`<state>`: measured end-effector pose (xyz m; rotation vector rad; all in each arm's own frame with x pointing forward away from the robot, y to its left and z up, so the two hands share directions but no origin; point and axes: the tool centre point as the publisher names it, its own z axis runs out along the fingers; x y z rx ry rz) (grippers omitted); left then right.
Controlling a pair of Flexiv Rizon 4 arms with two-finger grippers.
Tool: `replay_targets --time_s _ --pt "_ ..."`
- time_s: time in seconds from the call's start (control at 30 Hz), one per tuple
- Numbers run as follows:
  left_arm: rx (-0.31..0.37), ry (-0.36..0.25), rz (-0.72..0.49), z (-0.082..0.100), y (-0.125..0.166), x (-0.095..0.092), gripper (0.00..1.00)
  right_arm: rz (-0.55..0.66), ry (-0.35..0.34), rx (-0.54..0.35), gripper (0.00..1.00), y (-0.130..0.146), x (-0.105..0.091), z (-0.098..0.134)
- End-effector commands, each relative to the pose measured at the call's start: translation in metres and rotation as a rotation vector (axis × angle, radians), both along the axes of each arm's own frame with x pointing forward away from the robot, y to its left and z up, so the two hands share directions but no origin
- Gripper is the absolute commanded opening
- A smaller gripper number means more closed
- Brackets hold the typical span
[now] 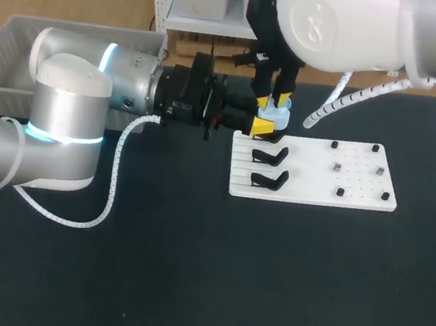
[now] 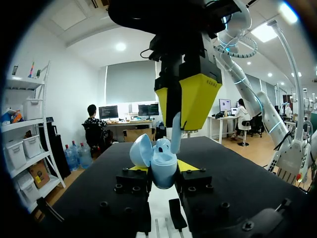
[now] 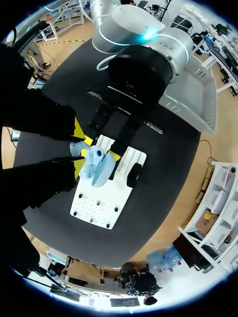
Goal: Pick up each earbud case from the left stands, insert the matching earbuds, close the lid, and place the case in the box.
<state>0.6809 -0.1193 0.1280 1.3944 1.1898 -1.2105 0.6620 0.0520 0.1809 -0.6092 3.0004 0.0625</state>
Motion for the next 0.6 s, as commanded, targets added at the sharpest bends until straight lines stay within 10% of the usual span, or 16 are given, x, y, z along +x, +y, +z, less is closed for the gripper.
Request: replay_targets --time_s 0.03,0.6 --pt "-0.004 -0.004 0.004 -0.0011 -0.0001 -0.0009 0.0 -0.01 -0.004 0.002 0.0 -0.0008 0.004 -0.0019" --pt "-0.004 -0.004 0.004 -0.0011 -0.0001 -0.0009 0.0 -0.021 0.005 -0.005 0.0 -0.0016 0.0098 -0.0076"
